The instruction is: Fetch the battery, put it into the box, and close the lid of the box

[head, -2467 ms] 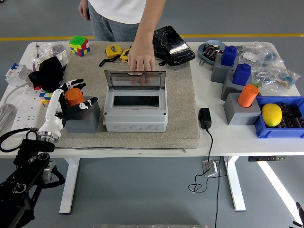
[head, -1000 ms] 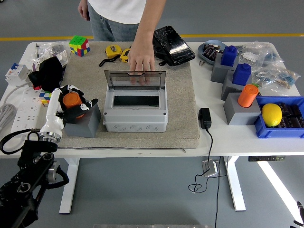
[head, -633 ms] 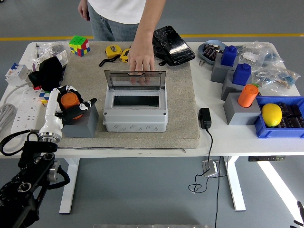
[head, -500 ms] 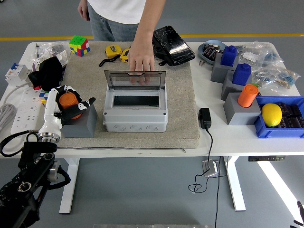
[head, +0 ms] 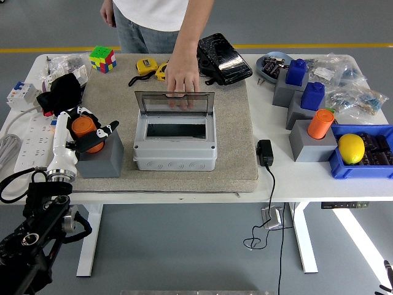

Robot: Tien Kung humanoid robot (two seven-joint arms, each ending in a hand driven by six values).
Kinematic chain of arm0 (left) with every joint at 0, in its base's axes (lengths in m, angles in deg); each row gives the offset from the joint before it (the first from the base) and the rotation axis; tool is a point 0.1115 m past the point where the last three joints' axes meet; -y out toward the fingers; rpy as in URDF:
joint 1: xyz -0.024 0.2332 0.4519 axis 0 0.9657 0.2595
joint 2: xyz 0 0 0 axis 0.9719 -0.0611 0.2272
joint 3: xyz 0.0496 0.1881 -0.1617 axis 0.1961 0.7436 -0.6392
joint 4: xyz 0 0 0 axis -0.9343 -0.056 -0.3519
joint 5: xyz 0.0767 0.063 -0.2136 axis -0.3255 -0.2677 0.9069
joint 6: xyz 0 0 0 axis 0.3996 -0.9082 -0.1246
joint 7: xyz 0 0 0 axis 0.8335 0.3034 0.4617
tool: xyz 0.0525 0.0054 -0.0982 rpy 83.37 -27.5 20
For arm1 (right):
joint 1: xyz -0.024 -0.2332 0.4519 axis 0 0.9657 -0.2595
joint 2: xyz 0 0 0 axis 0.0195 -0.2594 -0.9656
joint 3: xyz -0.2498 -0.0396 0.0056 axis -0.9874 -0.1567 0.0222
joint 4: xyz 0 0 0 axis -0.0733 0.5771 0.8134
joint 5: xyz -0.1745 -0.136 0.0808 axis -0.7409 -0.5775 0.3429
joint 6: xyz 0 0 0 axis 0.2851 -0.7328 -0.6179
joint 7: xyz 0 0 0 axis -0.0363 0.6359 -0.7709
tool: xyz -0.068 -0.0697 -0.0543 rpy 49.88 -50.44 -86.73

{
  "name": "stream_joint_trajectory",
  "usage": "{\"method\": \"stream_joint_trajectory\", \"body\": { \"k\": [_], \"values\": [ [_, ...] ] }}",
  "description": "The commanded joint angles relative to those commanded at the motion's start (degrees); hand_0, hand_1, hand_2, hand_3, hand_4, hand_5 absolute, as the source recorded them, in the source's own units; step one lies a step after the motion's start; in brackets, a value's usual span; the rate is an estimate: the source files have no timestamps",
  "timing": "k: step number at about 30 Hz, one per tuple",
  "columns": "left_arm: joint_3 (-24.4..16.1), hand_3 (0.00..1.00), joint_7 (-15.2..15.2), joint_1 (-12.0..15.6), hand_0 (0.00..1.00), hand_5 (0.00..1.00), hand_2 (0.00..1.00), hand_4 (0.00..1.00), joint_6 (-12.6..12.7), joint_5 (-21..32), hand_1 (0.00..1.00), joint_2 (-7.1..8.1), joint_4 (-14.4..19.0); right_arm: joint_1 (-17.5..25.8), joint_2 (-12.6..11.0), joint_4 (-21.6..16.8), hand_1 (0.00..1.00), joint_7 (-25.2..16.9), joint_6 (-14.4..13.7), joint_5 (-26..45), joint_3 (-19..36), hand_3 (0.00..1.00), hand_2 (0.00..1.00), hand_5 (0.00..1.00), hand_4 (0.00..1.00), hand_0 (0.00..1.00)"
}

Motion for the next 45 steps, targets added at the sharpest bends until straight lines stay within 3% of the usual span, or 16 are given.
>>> {"method": "stream_joint_trajectory", "body": {
  "k": [9, 16, 20, 23, 30, 34, 35, 39, 42, 45],
  "values": [
    [-1.39, 0.033, 0.69, -0.65, 0.021, 0.068, 0.04, 0.957, 4.28, -1.9, 0.002, 0.68, 3.99, -0.04, -0.15, 0.0, 0.755, 0.08, -0.09, 0.01, -0.22, 0.787, 0.73, 0.998, 0.998, 0.813],
    [-3.5, 0.029, 5.02, -0.53, 0.022, 0.082, 0.038, 0.936, 7.09, -9.84, 0.003, 1.93, 12.09, -0.06, -0.27, 0.0, 0.755, 0.15, -0.13, -0.08, -0.11, 0.787, 0.731, 0.998, 0.998, 0.815],
    [-2.99, 0.03, 12.2, 0.18, 0.026, 0.087, 0.039, 0.899, 8.81, -18.98, 0.005, 3.5, 19.79, -0.06, -0.36, 0.0, 0.754, 0.15, -0.15, -0.36, 0.23, 0.787, 0.731, 0.998, 0.998, 0.813],
    [-0.74, 0.031, 19.18, 0.75, 0.031, 0.079, 0.04, 0.885, 8.38, -26.43, 0.006, 5.19, 25.87, -0.13, -0.41, 0.0, 0.754, 0.07, -0.16, -0.42, 0.37, 0.787, 0.731, 0.998, 0.998, 0.813],
    [7.29, 0.033, 32.01, 0.65, 0.033, 0.077, 0.041, 0.873, 3.22, -43.1, 0.01, 8.81, 35.06, -0.42, -0.53, 0.0, 0.754, -0.05, -0.15, -0.47, 0.6, 0.787, 0.731, 0.998, 0.998, 0.813],
    [12.68, 0.033, 36.32, -0.85, 0.033, 0.077, 0.041, 0.873, -0.49, -52.78, 0.01, 11.19, 36.68, -0.44, -0.69, 0.0, 0.754, 0.0, -0.18, -0.64, 0.92, 0.787, 0.731, 0.998, 0.998, 0.813],
    [14.04, 0.033, 37.04, -1.36, 0.032, 0.074, 0.041, 0.828, -1.28, -55.39, 0.011, 11.7, 36.64, -0.43, -0.73, 0.0, 0.754, 0.02, -0.19, -0.73, 1.01, 0.787, 0.731, 0.998, 0.998, 0.815],
    [19.12, 0.033, 38.87, -3.64, 0.032, 0.074, 0.041, 0.828, -3.0, -64.52, 0.011, 12.9, 35.22, -0.56, -0.86, 0.0, 0.754, -0.07, -0.24, -0.74, 1.12, 0.787, 0.731, 0.998, 0.998, 0.815],
    [22.77, 0.033, 39.22, -5.5, 0.032, 0.069, 0.041, 0.803, -2.62, -64.52, 0.01, 12.85, 32.65, -0.64, -0.87, 0.0, 0.754, -0.12, -0.26, -0.95, 1.34, 0.787, 0.731, 0.998, 0.998, 0.814],
    [24.69, 0.033, 39.04, -6.33, 0.032, 0.069, 0.041, 0.803, -1.77, -64.52, 0.01, 11.61, 29.18, -0.69, -0.85, 0.0, 0.754, -0.23, -0.3, -0.98, 1.43, 0.787, 0.731, 0.998, 0.998, 0.814]
  ]
}}
